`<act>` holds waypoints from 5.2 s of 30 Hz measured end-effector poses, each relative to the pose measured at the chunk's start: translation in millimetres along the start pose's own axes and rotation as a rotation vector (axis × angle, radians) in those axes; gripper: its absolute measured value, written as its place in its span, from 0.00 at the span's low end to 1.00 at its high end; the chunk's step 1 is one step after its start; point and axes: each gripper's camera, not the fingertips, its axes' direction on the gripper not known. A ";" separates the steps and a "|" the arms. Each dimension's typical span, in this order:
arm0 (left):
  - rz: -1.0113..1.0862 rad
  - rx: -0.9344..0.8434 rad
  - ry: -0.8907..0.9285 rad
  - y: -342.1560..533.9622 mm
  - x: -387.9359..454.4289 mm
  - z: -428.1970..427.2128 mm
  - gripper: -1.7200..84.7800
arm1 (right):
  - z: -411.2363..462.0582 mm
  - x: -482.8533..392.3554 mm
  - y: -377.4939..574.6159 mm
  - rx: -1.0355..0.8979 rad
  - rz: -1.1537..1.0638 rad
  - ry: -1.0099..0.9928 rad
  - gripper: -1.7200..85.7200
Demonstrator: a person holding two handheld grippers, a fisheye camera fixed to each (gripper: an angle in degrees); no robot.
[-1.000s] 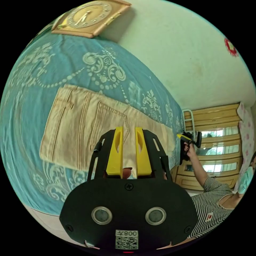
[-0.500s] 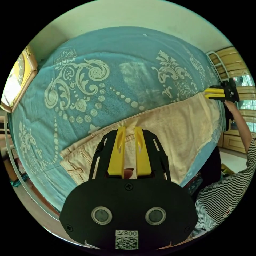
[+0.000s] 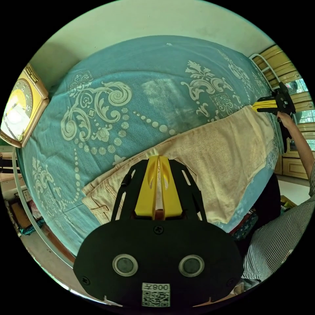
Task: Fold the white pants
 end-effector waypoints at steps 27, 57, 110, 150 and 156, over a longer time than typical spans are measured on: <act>-0.158 0.478 0.158 338.0 -25.3 -132.1 0.02 | -97.5 -119.4 205.0 0.371 0.069 0.035 0.03; -0.191 0.310 0.395 371.0 -132.7 65.2 0.11 | -22.6 -52.6 394.0 0.439 0.584 -0.434 0.08; -0.088 0.069 0.264 268.1 -176.5 339.1 0.07 | -42.4 170.4 336.1 0.165 0.741 -0.257 0.10; -0.023 0.136 0.333 347.7 -12.9 142.7 0.04 | -82.3 110.2 414.8 0.319 0.622 -0.231 0.04; -0.086 0.083 0.359 354.3 -21.7 110.4 0.05 | -0.5 178.0 366.2 0.082 0.727 -0.215 0.03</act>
